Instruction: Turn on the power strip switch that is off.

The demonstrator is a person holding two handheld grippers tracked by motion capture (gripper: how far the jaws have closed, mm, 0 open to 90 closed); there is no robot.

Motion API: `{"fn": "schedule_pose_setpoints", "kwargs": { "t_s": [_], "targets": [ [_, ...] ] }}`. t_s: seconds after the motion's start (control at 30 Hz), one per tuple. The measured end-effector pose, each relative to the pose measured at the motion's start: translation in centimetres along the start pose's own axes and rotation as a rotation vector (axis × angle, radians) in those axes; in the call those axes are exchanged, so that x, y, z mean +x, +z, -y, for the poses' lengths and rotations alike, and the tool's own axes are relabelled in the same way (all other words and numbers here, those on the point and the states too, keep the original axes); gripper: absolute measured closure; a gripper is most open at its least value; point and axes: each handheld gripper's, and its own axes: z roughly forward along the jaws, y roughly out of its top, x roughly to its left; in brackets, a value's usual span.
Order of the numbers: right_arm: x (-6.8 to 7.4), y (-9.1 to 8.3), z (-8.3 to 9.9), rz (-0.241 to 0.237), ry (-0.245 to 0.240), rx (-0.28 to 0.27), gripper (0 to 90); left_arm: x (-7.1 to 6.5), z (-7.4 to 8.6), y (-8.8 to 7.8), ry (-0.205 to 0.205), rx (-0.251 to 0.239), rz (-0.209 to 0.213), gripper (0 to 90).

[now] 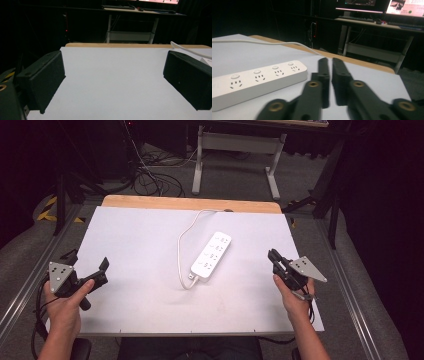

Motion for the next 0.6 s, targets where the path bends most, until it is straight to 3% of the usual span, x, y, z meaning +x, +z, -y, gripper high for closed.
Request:
{"fn": "schedule_pose_setpoints", "kwargs": {
  "t_s": [0.1,0.3,0.43,0.53,0.6],
  "targets": [
    [0.0,-0.2,-0.2,0.004,-0.024,-0.010,90.0,0.0,0.0,0.0,0.000,0.000,0.001,4.4],
    [0.5,0.2,-1.0,-0.050,-0.045,-0.010,90.0,0.0,0.0,0.2,-0.002,0.000,0.003,4.7],
    [1.0,1.8,-2.3,-0.095,-0.041,0.024,90.0,0.1,0.0,0.3,0.001,0.003,0.004,5.0],
    [1.5,3.7,-3.0,-0.144,-0.001,0.072,90.0,0.1,0.0,0.3,0.005,0.005,0.007,5.1],
    [1.6,4.0,-3.1,-0.151,0.004,0.081,90.0,0.1,0.0,0.3,0.002,0.009,0.007,5.2]
  ]
}}
